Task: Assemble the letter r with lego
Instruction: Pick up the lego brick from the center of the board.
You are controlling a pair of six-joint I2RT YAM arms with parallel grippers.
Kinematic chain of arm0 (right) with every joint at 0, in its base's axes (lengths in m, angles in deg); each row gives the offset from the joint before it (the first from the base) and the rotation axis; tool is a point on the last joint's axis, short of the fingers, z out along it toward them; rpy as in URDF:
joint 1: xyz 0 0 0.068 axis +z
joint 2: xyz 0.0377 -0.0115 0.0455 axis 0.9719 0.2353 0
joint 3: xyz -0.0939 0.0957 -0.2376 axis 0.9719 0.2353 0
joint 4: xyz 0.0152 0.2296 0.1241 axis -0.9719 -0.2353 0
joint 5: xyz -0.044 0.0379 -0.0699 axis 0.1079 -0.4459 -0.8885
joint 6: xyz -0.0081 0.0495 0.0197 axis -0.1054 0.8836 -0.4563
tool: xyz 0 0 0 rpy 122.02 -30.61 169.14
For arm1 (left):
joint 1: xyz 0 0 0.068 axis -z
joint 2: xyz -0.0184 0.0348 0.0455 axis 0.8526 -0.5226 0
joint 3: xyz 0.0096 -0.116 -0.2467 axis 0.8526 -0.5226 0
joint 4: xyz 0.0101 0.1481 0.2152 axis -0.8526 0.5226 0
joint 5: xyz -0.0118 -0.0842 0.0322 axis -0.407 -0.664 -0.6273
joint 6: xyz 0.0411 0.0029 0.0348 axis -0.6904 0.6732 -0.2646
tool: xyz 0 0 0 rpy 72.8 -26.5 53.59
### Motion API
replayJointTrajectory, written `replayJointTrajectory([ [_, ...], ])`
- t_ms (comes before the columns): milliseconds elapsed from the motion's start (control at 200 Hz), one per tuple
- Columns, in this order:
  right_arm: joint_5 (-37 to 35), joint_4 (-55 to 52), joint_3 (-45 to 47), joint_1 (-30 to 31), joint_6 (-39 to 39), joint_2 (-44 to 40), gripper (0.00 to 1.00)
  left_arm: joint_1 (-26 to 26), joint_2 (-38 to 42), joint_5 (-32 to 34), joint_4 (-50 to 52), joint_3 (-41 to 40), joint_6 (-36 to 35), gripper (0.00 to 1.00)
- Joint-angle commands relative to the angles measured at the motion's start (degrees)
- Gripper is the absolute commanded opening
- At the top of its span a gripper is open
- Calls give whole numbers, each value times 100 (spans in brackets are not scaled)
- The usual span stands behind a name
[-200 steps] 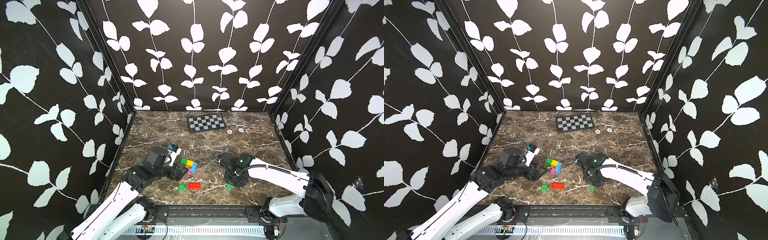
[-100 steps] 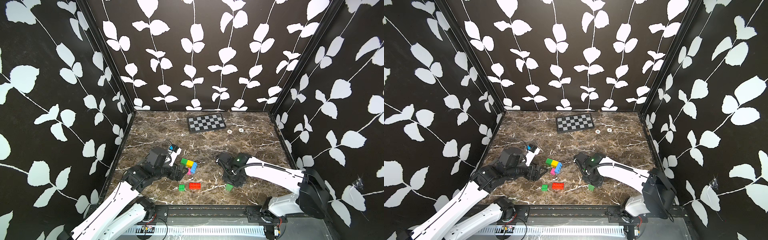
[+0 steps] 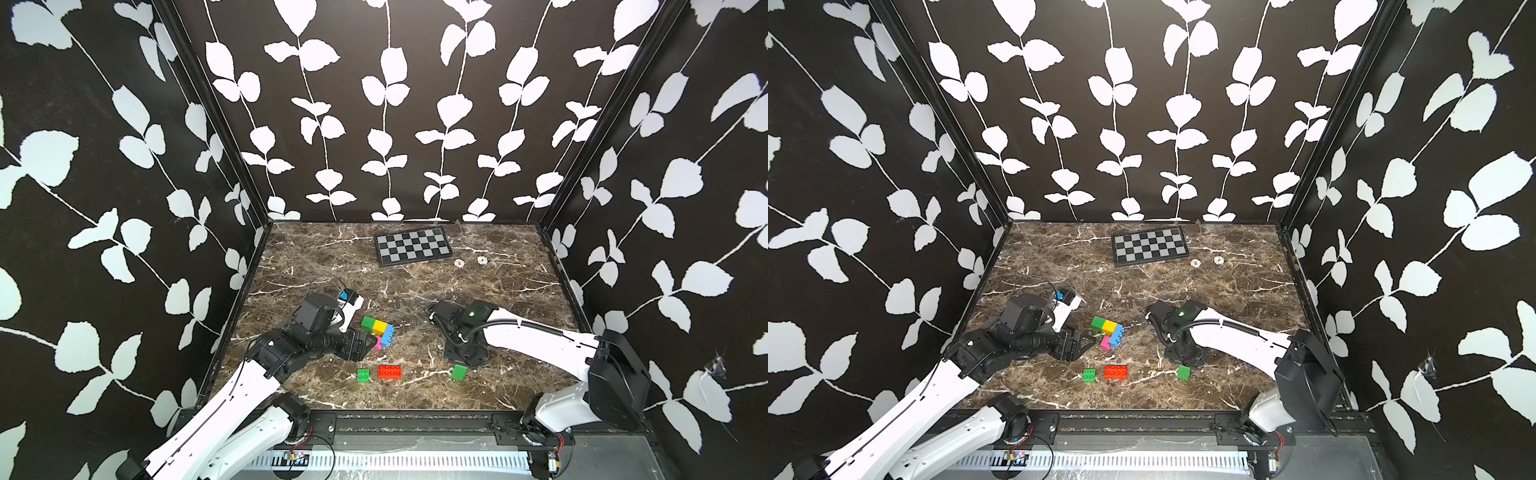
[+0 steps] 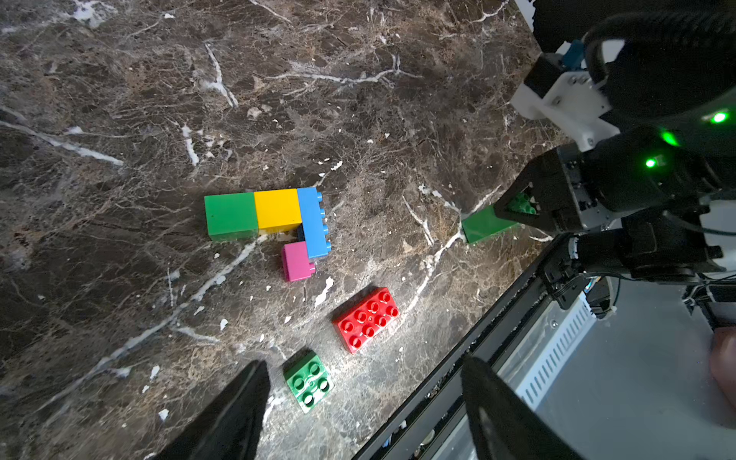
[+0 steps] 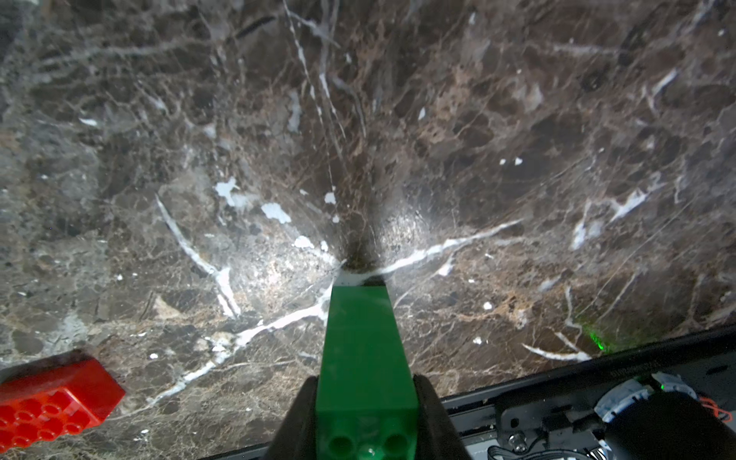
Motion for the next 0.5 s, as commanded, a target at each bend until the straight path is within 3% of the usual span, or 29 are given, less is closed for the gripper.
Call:
replayJointTrajectory([
  [0,-276,748,555,-154,-441,156,0,27,15,-68,-81,-50,-89,79],
  [105,-160,1202,576,-150,-877,-225,0,25,44,-55,-77,-42,-78,78],
  [190,-313,950,302,-150,-1188,-414,0,27,78,-33,-84,-50,-79,79],
  [325,-523,477,-254,-150,-1728,-468,0,27,101,12,-87,-55,-69,79],
  [495,-419,817,-542,-151,-2130,-368,0,27,115,77,-71,-46,-63,78],
])
